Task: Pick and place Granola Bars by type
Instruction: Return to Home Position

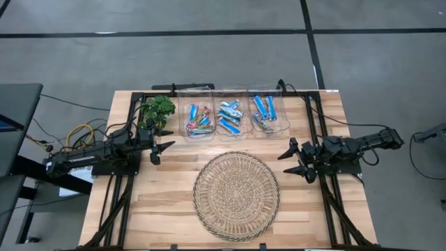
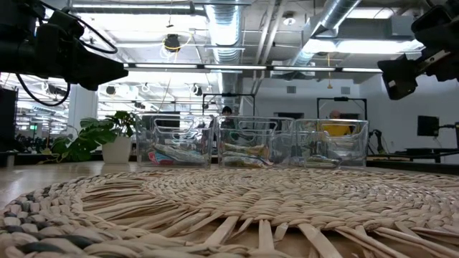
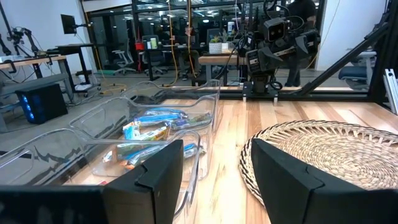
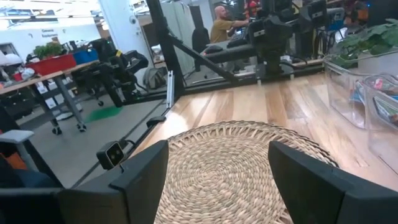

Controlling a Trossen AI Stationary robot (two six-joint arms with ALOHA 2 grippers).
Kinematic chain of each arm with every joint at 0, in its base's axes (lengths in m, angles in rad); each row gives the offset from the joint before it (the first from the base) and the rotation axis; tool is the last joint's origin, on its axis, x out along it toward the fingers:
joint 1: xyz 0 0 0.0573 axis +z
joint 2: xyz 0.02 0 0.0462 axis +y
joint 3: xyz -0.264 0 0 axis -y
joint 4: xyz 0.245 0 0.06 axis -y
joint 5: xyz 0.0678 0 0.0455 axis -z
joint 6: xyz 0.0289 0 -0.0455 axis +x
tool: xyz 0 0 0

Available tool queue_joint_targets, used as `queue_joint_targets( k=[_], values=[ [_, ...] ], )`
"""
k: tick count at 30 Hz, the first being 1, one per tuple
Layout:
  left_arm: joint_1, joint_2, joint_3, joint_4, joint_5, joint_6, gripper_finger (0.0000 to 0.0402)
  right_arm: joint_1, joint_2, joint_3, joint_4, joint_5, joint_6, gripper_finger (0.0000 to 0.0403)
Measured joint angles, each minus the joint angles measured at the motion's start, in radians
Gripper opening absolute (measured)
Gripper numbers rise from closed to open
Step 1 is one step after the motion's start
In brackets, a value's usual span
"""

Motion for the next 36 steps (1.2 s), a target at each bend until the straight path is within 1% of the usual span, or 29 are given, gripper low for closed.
queue_joint_targets(
  k=[3, 7, 10, 36],
  values=[
    [0.000, 0.000, 0.000, 0.000, 0.000, 0.000, 0.0183, 0.000, 0.000, 0.000, 0.000, 0.000, 0.010, 0.0271],
    [0.000, 0.000, 0.000, 0.000, 0.000, 0.000, 0.0183, 0.000, 0.000, 0.000, 0.000, 0.000, 0.104, 0.0271],
    [0.000, 0.000, 0.000, 0.000, 0.000, 0.000, 0.0183, 0.000, 0.000, 0.000, 0.000, -0.001, 0.140, 0.0271],
    [0.000, 0.000, 0.000, 0.000, 0.000, 0.000, 0.0183, 0.000, 0.000, -0.001, 0.000, -0.001, 0.140, 0.0271]
  ],
)
